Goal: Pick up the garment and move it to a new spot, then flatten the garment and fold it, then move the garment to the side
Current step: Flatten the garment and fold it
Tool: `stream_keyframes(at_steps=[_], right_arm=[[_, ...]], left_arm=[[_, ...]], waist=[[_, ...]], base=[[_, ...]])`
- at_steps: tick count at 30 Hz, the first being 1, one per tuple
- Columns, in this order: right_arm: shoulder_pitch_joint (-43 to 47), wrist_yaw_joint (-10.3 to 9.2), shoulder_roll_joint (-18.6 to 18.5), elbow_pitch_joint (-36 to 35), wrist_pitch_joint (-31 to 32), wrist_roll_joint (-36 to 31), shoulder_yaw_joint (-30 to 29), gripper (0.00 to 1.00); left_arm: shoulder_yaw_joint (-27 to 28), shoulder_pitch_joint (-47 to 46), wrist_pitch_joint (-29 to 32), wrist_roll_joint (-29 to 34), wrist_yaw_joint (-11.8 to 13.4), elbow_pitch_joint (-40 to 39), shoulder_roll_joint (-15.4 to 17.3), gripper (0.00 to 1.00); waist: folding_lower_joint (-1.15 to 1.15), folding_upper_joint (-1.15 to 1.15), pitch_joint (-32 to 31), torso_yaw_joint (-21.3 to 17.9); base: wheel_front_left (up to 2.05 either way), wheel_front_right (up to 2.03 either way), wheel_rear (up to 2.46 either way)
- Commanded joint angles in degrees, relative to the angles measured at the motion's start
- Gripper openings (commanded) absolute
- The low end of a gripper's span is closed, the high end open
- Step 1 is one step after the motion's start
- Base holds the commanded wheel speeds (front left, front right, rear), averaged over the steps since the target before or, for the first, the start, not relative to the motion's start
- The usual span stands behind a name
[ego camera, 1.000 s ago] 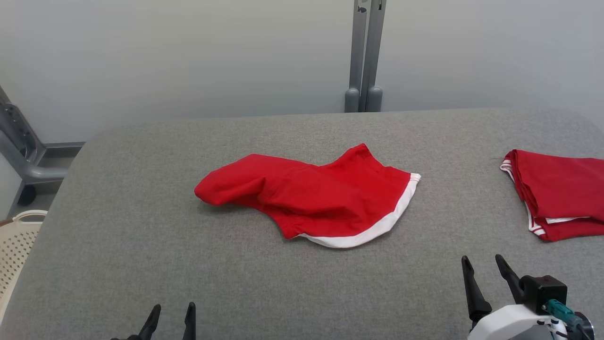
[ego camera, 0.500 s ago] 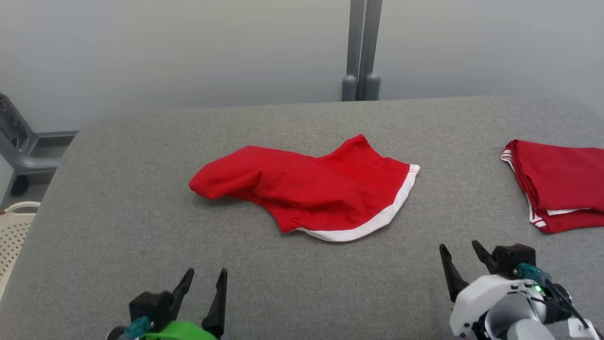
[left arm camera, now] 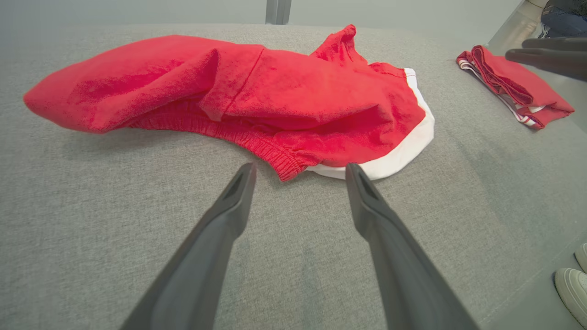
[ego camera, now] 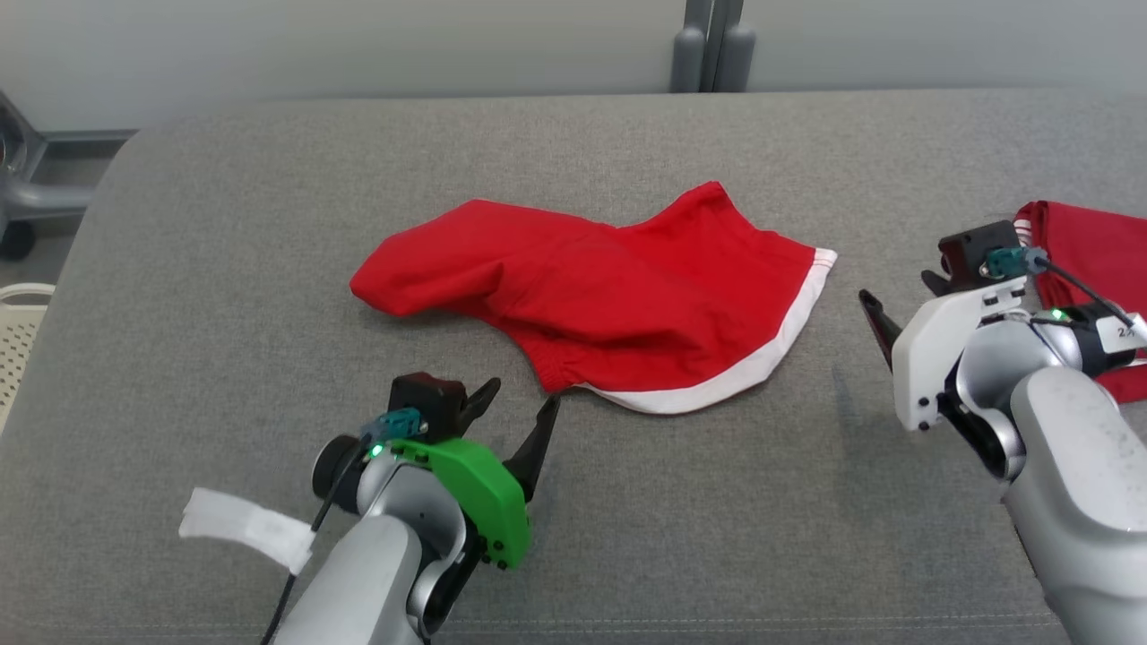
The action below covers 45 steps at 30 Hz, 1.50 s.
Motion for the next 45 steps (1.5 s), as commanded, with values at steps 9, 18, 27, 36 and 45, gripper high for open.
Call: stream_keyframes(at_steps=[9,18,27,36,45], right_arm=[[-11.6,-0.05,-4.5,9.1,0.1,2.4,4.7,1.0],[-18.6,-0.05,-5.4,18.2,-3.6,2.6,7.0,1.0],[-21.8,-0.05,-5.0,25.3,-5.5,3.8,8.6,1.0],[-23.8,-0.05,-3.2,30.5,-6.2,7.9,9.6,1.0],[-24.0,-0.02,-2.9,33.9,-4.6,12.4,12.2,0.06]], left_arm=[[-5.1,-9.8,2.4,-3.6,-0.2,6.0,-0.9,1.0],[-10.2,-13.7,1.7,-10.0,-0.2,7.8,-1.2,1.0],[-15.4,-17.0,1.6,-15.3,1.1,9.2,-1.1,1.0],[-19.4,-20.6,0.2,-20.1,3.5,10.6,-1.1,0.44],[-21.9,-21.6,-0.6,-21.8,4.1,13.0,-1.1,0.0]], waist=[[0.0,0.0,9.6,3.7],[0.0,0.0,12.1,4.9],[0.0,0.0,13.1,4.9],[0.0,0.0,14.3,5.0],[0.0,0.0,14.9,6.3]], base=[[0.0,0.0,0.0],[0.0,0.0,0.0],[0.0,0.0,0.0],[0.0,0.0,0.0],[0.0,0.0,0.0]])
